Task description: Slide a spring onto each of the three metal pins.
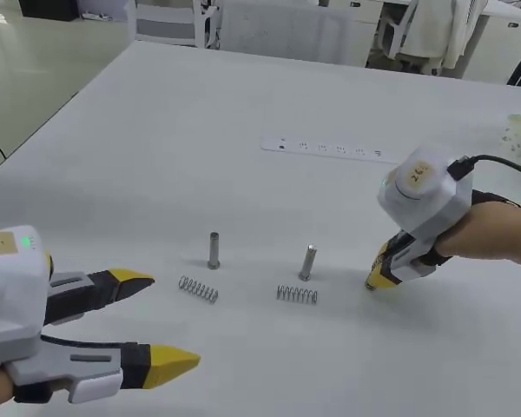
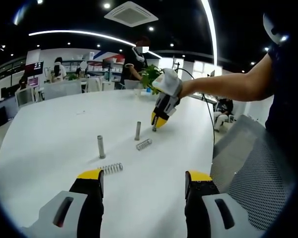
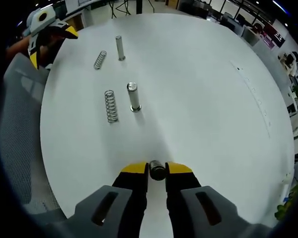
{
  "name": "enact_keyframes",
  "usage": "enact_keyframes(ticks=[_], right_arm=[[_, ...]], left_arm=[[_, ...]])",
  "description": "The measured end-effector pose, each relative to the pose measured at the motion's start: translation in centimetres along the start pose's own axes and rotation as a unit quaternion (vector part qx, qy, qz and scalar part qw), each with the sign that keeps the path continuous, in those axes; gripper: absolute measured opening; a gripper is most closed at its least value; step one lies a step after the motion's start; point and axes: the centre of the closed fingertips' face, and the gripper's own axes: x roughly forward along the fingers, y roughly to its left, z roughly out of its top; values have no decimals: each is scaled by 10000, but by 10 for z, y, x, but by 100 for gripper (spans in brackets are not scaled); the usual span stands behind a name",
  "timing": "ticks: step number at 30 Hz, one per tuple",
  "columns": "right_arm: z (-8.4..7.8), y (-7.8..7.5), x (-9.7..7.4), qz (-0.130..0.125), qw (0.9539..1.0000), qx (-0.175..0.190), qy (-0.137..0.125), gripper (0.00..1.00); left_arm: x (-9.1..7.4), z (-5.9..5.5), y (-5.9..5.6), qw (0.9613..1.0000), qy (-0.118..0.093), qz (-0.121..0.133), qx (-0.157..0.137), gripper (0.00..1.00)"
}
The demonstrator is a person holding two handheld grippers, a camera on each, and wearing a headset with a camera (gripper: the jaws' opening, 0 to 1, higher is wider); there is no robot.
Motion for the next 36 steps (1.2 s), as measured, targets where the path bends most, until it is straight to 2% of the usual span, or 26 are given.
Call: enact_keyframes(ticks=[10,36], right_arm=[[-6,-2,0,-32,9999,109,-33,15],[-28,10,-9,-101,9986,491,-196,15]], left_arm=[[0,0,0,10000,6,-10,5,62],[1,1,-4,10000,19,-57,42,61]])
